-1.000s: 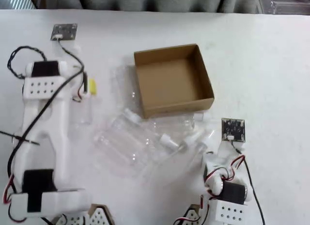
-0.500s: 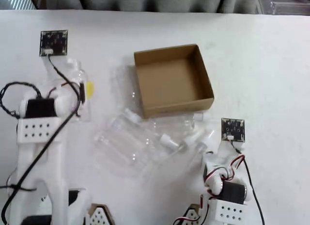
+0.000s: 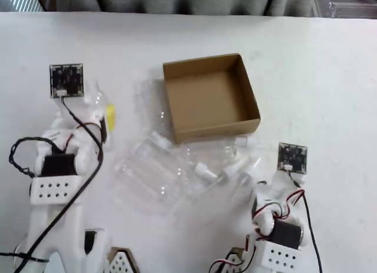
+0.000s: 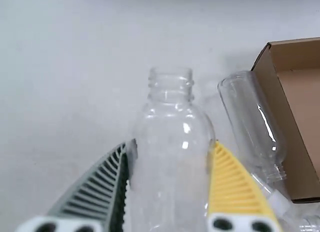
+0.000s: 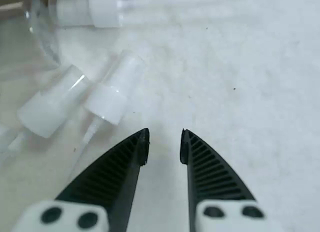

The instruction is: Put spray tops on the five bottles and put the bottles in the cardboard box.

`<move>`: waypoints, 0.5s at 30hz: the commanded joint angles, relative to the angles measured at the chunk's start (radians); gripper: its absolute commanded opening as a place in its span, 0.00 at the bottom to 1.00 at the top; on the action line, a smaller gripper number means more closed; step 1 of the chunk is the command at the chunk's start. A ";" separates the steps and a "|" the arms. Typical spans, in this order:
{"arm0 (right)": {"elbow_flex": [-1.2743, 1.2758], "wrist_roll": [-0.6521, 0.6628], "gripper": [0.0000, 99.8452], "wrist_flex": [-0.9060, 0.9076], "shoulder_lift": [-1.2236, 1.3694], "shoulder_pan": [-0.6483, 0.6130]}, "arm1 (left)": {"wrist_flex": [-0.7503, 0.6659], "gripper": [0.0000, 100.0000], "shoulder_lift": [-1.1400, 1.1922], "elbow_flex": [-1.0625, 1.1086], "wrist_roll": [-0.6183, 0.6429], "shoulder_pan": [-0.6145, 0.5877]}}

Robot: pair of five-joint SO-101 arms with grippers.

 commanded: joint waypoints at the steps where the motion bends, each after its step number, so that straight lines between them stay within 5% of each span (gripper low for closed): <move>1: 0.008 0.009 0.08 -0.096 -0.012 0.081 | -0.091 0.02 -0.041 0.025 0.109 -0.002; 8: 0.003 0.037 0.10 -0.231 -0.012 0.140 | -0.176 0.02 -0.033 0.071 0.172 -0.051; 15: -0.147 0.043 0.10 -0.137 0.001 -0.015 | -0.199 0.02 -0.033 0.080 0.172 -0.053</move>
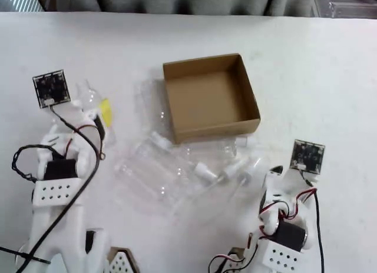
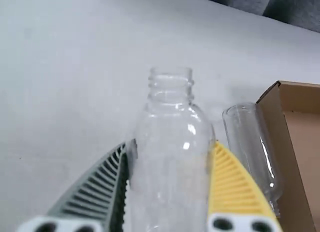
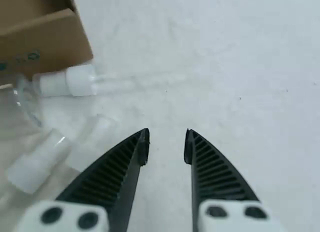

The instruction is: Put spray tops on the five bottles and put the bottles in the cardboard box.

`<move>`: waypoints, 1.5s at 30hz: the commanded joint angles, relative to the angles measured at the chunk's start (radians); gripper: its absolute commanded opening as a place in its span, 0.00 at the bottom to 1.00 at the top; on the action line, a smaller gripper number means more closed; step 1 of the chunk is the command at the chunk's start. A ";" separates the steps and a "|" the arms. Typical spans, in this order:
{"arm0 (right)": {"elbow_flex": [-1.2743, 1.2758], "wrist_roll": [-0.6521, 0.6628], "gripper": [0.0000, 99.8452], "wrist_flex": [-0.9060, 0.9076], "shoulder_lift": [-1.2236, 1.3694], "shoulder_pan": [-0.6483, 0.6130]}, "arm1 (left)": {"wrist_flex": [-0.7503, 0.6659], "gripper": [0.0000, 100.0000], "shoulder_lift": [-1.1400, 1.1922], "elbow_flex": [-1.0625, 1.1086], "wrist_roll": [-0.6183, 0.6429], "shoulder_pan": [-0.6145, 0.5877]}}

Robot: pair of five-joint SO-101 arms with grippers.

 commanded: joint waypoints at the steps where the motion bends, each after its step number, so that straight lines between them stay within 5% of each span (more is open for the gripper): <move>1: -0.092 0.009 0.09 0.021 0.010 -0.084 | -0.026 0.02 -0.033 -0.011 0.012 -0.018; 14: -0.489 0.008 0.05 0.022 0.713 -0.162 | -0.026 0.02 -0.033 -0.009 0.012 -0.018; 20: -0.629 0.006 0.13 0.025 1.053 -0.209 | -0.029 0.02 -0.033 -0.002 0.012 -0.016; 32: -0.658 -0.310 0.19 0.021 1.124 -0.289 | -0.029 0.02 -0.033 -0.002 0.011 -0.016; 45: -0.666 -0.333 0.20 -0.036 1.247 -0.294 | -0.029 0.02 -0.033 -0.002 0.011 -0.015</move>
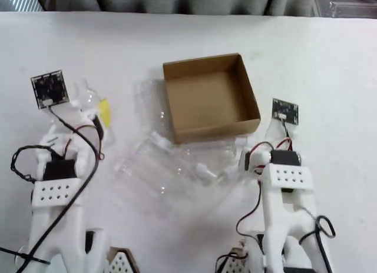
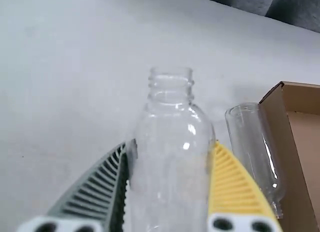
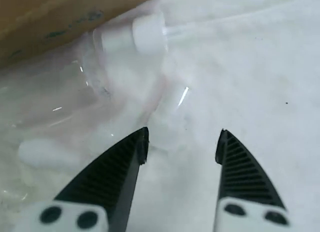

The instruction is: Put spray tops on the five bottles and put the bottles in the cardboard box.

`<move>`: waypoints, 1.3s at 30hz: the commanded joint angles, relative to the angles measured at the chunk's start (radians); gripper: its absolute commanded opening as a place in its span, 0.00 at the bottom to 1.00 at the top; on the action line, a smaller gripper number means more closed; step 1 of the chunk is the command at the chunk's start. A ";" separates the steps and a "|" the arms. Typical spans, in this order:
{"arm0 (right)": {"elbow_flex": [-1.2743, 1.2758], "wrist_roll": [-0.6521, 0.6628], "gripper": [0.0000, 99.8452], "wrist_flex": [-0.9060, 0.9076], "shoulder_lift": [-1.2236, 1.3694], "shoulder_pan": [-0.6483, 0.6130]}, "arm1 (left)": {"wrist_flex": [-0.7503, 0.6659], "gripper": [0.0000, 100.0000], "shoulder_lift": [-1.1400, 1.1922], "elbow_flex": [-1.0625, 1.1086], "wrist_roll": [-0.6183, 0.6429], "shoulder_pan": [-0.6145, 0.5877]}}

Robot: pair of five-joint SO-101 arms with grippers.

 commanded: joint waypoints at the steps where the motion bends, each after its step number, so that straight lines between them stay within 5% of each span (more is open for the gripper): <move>1: -0.055 -0.009 0.20 -0.038 0.071 -0.013 | -0.028 0.02 -0.033 -0.005 0.011 -0.007; 29: -0.049 -0.026 0.15 -0.130 0.122 -0.025 | -0.023 0.02 -0.033 -0.005 0.011 0.019; 39: -0.215 -0.043 0.15 -0.077 0.420 -0.004 | -0.026 0.02 -0.033 -0.005 0.011 0.019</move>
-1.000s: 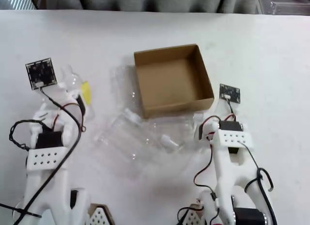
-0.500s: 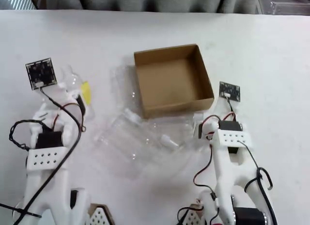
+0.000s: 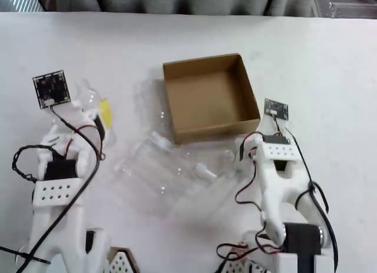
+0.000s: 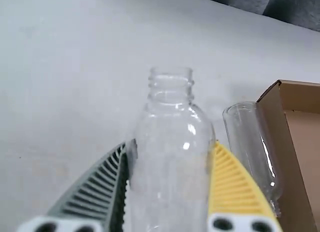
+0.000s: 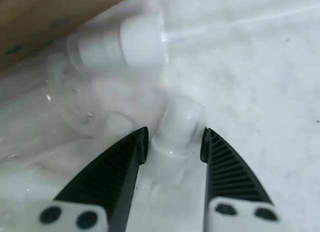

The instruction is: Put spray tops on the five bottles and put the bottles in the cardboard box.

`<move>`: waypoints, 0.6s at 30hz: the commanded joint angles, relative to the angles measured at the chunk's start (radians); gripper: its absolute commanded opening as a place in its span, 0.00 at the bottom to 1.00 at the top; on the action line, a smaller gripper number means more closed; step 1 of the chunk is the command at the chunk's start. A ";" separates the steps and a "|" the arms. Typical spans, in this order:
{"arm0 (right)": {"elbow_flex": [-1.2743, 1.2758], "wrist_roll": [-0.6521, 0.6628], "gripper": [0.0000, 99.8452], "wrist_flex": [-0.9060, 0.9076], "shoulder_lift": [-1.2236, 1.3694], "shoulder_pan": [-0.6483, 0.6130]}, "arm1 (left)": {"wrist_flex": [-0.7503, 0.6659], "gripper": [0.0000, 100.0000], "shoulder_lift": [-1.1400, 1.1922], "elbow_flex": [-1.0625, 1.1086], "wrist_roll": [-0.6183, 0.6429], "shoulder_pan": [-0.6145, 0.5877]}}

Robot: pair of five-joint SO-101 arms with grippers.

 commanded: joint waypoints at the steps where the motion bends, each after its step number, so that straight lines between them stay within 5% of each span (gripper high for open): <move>1: -0.098 -0.009 0.15 0.045 0.058 0.012 | -0.026 0.02 -0.033 -0.005 0.011 0.012; 8: -0.124 0.018 0.14 0.088 0.073 0.013 | -0.026 0.02 -0.033 -0.005 0.011 0.012; 11: -0.126 0.130 0.01 0.084 0.073 0.016 | -0.026 0.02 -0.033 -0.005 0.011 0.012; 18: -0.149 0.183 0.02 0.183 0.070 0.018 | -0.021 0.02 -0.041 -0.005 0.011 0.012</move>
